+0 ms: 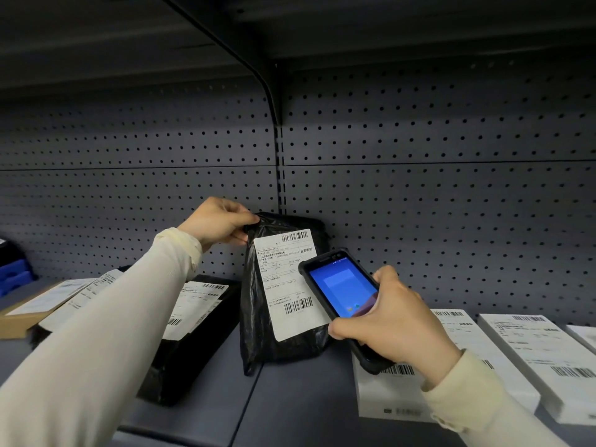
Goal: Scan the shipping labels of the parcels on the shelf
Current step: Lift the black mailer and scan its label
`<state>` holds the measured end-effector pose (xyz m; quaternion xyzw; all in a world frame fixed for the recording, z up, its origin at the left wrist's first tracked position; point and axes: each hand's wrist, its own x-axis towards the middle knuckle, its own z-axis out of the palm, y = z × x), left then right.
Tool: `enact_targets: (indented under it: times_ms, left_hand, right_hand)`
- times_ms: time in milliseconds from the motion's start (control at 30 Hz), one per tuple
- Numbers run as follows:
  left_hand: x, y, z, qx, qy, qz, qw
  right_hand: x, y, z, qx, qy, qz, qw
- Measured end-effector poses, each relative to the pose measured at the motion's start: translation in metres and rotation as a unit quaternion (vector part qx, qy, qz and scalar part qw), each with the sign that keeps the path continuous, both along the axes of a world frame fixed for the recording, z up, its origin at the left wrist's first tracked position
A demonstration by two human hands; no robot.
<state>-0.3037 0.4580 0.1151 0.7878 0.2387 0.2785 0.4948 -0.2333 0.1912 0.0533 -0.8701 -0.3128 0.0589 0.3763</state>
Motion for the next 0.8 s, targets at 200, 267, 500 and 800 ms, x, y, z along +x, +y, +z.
enact_targets:
  times_ms: [200, 267, 500, 800]
  left_hand:
    - [0.002, -0.009, 0.003, 0.004, -0.001, -0.003, 1.0]
    - [0.003, -0.01, 0.003, 0.006, -0.005, 0.0, 1.0]
    - [0.003, -0.013, 0.003, 0.008, -0.01, 0.0, 1.0]
    - [0.003, -0.015, -0.003, 0.025, -0.033, 0.007, 0.999]
  right_hand:
    - [0.002, -0.004, 0.0, 0.009, -0.001, 0.0, 1.0]
    - [0.001, -0.004, -0.001, 0.013, -0.004, -0.006, 1.0]
    - [-0.002, -0.006, -0.002, 0.016, -0.001, -0.004, 1.0]
    - [-0.007, -0.007, 0.001, 0.017, 0.001, 0.018, 1.0]
